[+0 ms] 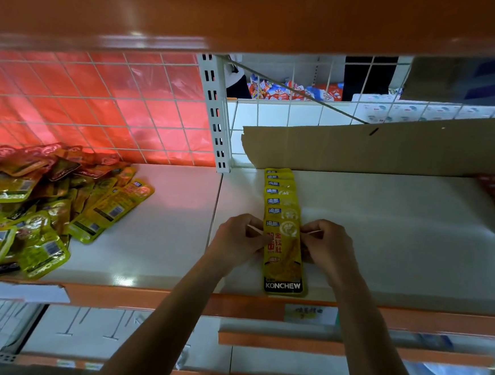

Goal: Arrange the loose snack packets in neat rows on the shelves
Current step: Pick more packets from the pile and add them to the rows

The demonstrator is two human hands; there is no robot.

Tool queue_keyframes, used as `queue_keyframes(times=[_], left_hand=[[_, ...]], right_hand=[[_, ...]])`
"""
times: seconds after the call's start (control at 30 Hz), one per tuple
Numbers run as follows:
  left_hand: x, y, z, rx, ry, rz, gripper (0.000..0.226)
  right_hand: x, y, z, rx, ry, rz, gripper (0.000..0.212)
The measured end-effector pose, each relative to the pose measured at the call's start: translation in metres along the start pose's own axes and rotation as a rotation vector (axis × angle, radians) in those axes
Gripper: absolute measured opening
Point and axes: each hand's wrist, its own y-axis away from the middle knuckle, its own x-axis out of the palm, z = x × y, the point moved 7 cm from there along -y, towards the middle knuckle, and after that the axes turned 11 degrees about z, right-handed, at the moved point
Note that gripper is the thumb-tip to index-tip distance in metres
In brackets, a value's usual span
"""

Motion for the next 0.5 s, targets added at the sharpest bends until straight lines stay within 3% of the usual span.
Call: queue_keyframes(times=[0.13,0.23,0.3,0.5], left_hand=[[0.000,0.000,-0.002,-0.001,-0.006,-0.003,0.014],[0.000,0.000,-0.001,-0.001,-0.002,0.004,0.013],[0.000,0.001,0.000,-0.007,-0.016,0.007,0.012],[-0.024,0.005,-0.007,-0.005,-0.136,-0.140,0.020]], right_hand=[[-0.001,0.001,0.001,-0.003,0.012,-0.007,0.015],[-0.001,0.003,0.003,-0.014,0.041,0.001,0.004],[-0.003,0.005,0.009,-0.043,0.109,-0.040,0.010],[0.004,0.013,0.041,-0.145,0.213,-0.152,0.012]])
